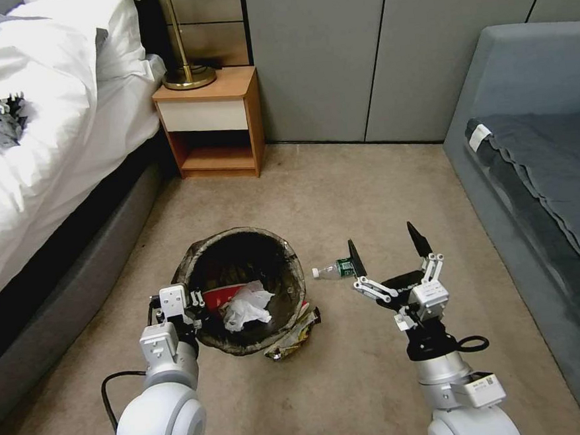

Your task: Pick up the trash bin, then pick up the garbage from the floor and place it into the trash bin.

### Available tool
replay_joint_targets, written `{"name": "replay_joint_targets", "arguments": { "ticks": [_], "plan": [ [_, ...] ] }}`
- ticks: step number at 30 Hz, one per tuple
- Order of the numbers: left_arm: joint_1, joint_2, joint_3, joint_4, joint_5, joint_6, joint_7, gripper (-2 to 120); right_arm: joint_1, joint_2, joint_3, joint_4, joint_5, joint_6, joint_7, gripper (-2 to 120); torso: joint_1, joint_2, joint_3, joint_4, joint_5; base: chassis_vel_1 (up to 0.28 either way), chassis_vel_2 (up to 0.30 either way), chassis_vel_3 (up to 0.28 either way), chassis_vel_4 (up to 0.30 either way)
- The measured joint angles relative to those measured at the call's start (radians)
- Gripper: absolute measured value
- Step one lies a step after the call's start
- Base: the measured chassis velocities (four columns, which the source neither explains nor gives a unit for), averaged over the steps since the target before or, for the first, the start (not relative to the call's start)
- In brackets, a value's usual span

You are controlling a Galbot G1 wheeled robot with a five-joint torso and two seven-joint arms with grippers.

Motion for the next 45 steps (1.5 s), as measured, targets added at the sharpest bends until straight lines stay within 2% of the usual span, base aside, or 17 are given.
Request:
{"name": "replay_joint_targets", "arguments": {
  "ticks": [10, 23, 26, 27, 30, 31, 34, 35, 38, 40, 42, 43, 45],
  "plan": [
    [-0.003, -0.003, -0.006, -0.009, -0.007, 0.000, -0.002, 2, 0.032, -0.005, 0.017, -0.039, 0.013, -0.005, 0.003, 100, 0.000, 0.000, 0.000, 0.0000, 0.0000, 0.000, 0.000, 0.000, 0.000],
    [-0.011, -0.006, -0.019, -0.024, -0.020, 0.005, -0.005, 2, 0.103, -0.038, 0.015, -0.042, 0.055, -0.106, 0.014, 100, 0.000, 0.000, 0.000, -0.0001, 0.0000, 0.000, 0.000, 0.000, 0.000],
    [-0.016, -0.007, -0.029, -0.028, -0.027, 0.010, -0.008, 2, 0.171, -0.067, -0.012, -0.066, 0.122, -0.220, 0.053, 100, 0.000, 0.000, 0.000, 0.0000, 0.0000, 0.000, 0.000, 0.000, 0.000],
    [-0.016, -0.007, -0.029, -0.028, -0.027, 0.010, -0.008, 2, 0.171, -0.067, -0.012, -0.066, 0.122, -0.220, 0.053, 100, 0.000, 0.000, 0.000, 0.0000, 0.0000, 0.000, 0.000, 0.000, 0.000],
    [-0.020, -0.012, -0.040, -0.031, -0.032, 0.011, -0.012, 2, 0.272, -0.111, -0.062, -0.137, 0.210, -0.410, 0.139, 100, 0.000, 0.000, 0.000, 0.0001, 0.0000, 0.000, 0.000, 0.000, 0.000],
    [-0.020, -0.012, -0.040, -0.031, -0.032, 0.011, -0.012, 2, 0.272, -0.111, -0.062, -0.137, 0.210, -0.410, 0.139, 100, 0.000, 0.000, 0.000, 0.0001, 0.0000, 0.000, 0.000, 0.000, 0.000],
    [-0.028, -0.019, -0.051, -0.031, -0.037, 0.015, -0.014, 2, 0.373, -0.170, -0.126, -0.222, 0.320, -0.582, 0.190, 100, 0.000, 0.000, 0.000, 0.0000, 0.0002, 0.000, 0.000, 0.000, 0.000],
    [-0.028, -0.019, -0.051, -0.031, -0.037, 0.015, -0.014, 2, 0.373, -0.170, -0.126, -0.222, 0.320, -0.582, 0.190, 100, 0.000, 0.000, 0.000, 0.0000, 0.0002, 0.000, 0.000, 0.000, 0.000],
    [-0.038, -0.037, -0.052, -0.027, -0.038, 0.018, -0.016, 2, 0.516, -0.255, -0.246, -0.308, 0.479, -0.751, 0.211, 100, 0.000, 0.000, 0.000, 0.0001, 0.0000, 0.000, 0.000, 0.000, 0.000],
    [-0.039, -0.041, -0.052, -0.024, -0.037, 0.019, -0.016, 2, 0.534, -0.263, -0.263, -0.319, 0.496, -0.773, 0.215, 100, 0.000, 0.000, 0.000, 0.0003, 0.0000, 0.000, 0.000, 0.000, 0.000],
    [-0.048, -0.055, -0.048, -0.012, -0.033, 0.019, -0.017, 2, 0.627, -0.275, -0.363, -0.399, 0.559, -0.851, 0.246, 100, 0.000, 0.000, 0.000, 0.0002, 0.0000, 0.000, 0.000, 0.000, 0.000],
    [-0.048, -0.055, -0.048, -0.012, -0.033, 0.019, -0.017, 2, 0.627, -0.275, -0.363, -0.399, 0.559, -0.851, 0.246, 100, 0.000, 0.000, 0.000, 0.0002, 0.0000, 0.000, 0.000, 0.000, 0.000],
    [-0.058, -0.062, -0.047, -0.003, -0.031, 0.021, -0.017, 2, 0.687, -0.248, -0.444, -0.484, 0.588, -0.894, 0.277, 100, 0.000, 0.000, 0.000, -0.0001, 0.0000, 0.000, 0.000, 0.000, 0.000]
  ]
}}
